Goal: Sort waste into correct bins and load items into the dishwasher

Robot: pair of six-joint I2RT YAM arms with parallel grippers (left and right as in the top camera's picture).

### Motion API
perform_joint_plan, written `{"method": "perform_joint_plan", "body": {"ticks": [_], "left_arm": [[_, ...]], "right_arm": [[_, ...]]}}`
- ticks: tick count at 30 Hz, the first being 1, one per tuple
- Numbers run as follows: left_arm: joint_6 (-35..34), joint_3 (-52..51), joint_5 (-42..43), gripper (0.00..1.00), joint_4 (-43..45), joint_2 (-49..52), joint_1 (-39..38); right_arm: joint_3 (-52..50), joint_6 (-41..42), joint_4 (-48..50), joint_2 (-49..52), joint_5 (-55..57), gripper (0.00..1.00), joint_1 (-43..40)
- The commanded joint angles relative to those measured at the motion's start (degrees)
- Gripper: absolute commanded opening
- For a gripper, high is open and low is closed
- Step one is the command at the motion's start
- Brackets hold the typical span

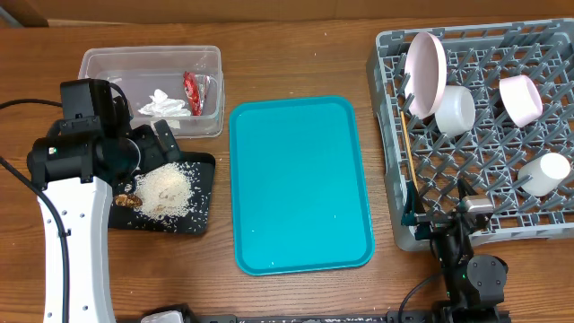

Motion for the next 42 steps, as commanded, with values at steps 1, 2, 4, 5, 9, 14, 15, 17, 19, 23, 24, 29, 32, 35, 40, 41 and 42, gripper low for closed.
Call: {"method": "perform_joint_plan", "body": {"ticks": [1, 2, 4, 5, 9, 14, 15, 17, 19, 23, 24, 29, 32, 35, 40, 41, 42], "left_arm": [[-0.20, 0.81, -0.15, 1.00, 0.04, 0.04, 0.24], [-0.20, 0.81, -0.13, 1.00, 0.04, 0.04, 0.24], [-0.17, 0.81, -0.15, 1.00, 0.04, -0.24, 0.20], [-0.13, 0.81, -0.63, 1.00, -0.22, -0.57, 0.15], [-0.17, -0.02, -4.26, 1.00, 3.10, -4.26, -0.42], [1.03, -9.55, -5.46, 1.00, 17.68, -13.64, -4.11], [1.25, -12.57, -5.46, 0.99, 20.81, -15.98, -4.87], [1.33, -18.43, -5.31, 1.00, 26.45, -20.26, -5.79], [1.33, -24.70, -4.09, 1.00, 32.06, -24.52, -5.95], [1.33, -39.15, -1.66, 1.00, 43.89, -34.71, -5.95], [1.33, -41.70, -1.53, 1.00, 46.16, -36.63, -5.95], [1.33, -56.96, -0.87, 1.00, 59.36, -50.05, -5.95], [1.33, -63.06, -0.76, 1.00, 64.61, -56.24, -5.95], [1.33, -67.58, -0.76, 1.00, 68.11, -60.89, -5.95], [1.33, -74.03, -1.68, 1.00, 72.30, -67.69, -6.01], [1.36, -75.08, -2.21, 1.00, 72.83, -68.85, -6.16], [1.33, -76.04, -3.06, 1.00, 73.35, -69.96, -6.45]], "right_arm": [[-0.61, -0.17, 0.33, -0.63, -0.44, 1.00, -0.22], [-0.61, -0.17, 0.33, -0.63, -0.44, 1.00, -0.22], [-0.61, -0.17, 0.33, -0.63, -0.44, 1.00, -0.22], [-0.61, -0.17, 0.33, -0.63, -0.44, 1.00, -0.22], [-0.61, -0.17, 0.33, -0.63, -0.46, 1.00, -0.22], [-0.61, -0.17, 0.33, -0.63, -0.44, 1.00, -0.22], [-0.61, -0.17, 0.33, -0.63, -0.44, 1.00, -0.22], [-0.61, -0.17, 0.33, -0.63, -0.44, 1.00, -0.22], [-0.61, -0.17, 0.33, -0.63, -0.44, 1.00, -0.22], [-0.61, -0.17, 0.33, -0.63, -0.44, 1.00, -0.22], [-0.61, -0.17, 0.33, -0.63, -0.44, 1.00, -0.22], [-0.61, -0.17, 0.33, -0.63, -0.44, 1.00, -0.22], [-0.61, -0.17, 0.33, -0.63, -0.44, 1.00, -0.22], [-0.61, -0.17, 0.33, -0.63, -0.44, 1.00, -0.22], [-0.61, -0.17, 0.33, -0.63, -0.44, 1.00, -0.22], [-0.61, -0.17, 0.33, -0.63, -0.44, 1.00, -0.22], [-0.61, -0.17, 0.33, -0.63, -0.44, 1.00, -0.22]]}}
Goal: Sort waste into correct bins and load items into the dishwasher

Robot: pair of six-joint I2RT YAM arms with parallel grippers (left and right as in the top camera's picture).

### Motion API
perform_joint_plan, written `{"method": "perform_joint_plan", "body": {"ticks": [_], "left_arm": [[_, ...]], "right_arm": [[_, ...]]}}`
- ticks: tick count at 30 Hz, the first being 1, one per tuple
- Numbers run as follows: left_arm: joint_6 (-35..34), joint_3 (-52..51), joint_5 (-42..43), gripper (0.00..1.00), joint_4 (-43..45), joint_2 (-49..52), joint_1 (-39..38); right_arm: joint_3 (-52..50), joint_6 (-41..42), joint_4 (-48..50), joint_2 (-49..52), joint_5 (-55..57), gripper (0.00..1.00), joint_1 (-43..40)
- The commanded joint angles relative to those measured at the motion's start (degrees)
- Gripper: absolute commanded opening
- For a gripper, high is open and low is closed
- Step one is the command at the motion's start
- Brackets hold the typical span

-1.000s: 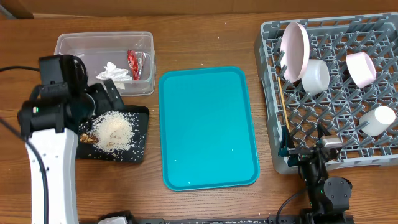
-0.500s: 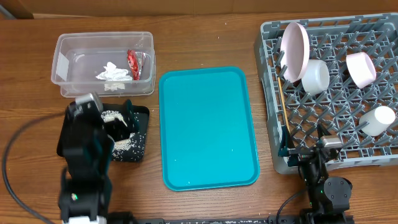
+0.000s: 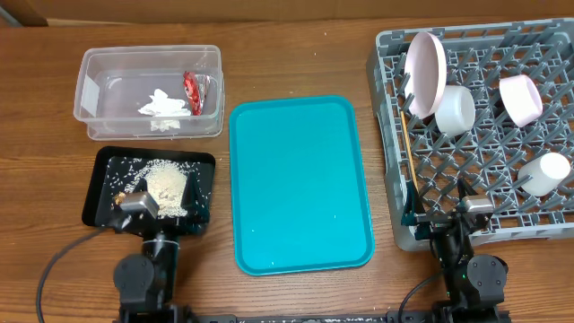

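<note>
A clear plastic bin [image 3: 108,90] at the back left holds white tissue [image 3: 164,102] and a red wrapper [image 3: 194,90]. In front of it a black tray [image 3: 100,184] carries a heap of rice [image 3: 167,186] and scattered grains. The teal tray [image 3: 300,184] in the middle is bare. The grey dish rack [image 3: 502,144] on the right holds a pink bowl [image 3: 424,70], a white cup [image 3: 454,109], a pink cup [image 3: 520,97] and a second white cup [image 3: 547,170]. My left gripper [image 3: 136,205] is folded back over the black tray's front edge, fingers hidden. My right gripper [image 3: 441,208] rests at the rack's front edge.
A thin stick-like utensil [image 3: 410,157] stands along the rack's left side. Cables trail from both arm bases at the table's front edge. The rack fills the right side of the table up to the back edge.
My left arm was stretched over the left part of the black tray, its gripper by the rice; now it is folded back at the front edge. The right arm has not moved.
</note>
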Motion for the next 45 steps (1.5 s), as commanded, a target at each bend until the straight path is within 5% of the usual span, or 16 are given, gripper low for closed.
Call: {"method": "perform_joint_plan", "body": {"ticks": [1, 12, 39, 45], "left_arm": [[1.09, -3.76, -2.54, 1.00, 1.90, -4.57, -1.07], [1.09, -6.10, -11.50, 1.00, -4.63, -10.62, -3.76], [5.14, -6.05, -7.50, 1.00, -7.28, -10.58, -4.57], [14.23, -6.08, -0.90, 1.00, -7.61, -10.58, -5.64]], "right_arm": [[-0.61, -0.17, 0.35, -0.57, -0.31, 1.00, -0.17], [-0.61, -0.17, 0.35, -0.57, -0.31, 1.00, -0.17], [-0.61, -0.17, 0.35, -0.57, -0.31, 1.00, -0.17], [-0.61, -0.17, 0.35, -0.57, -0.31, 1.00, -0.17]]}}
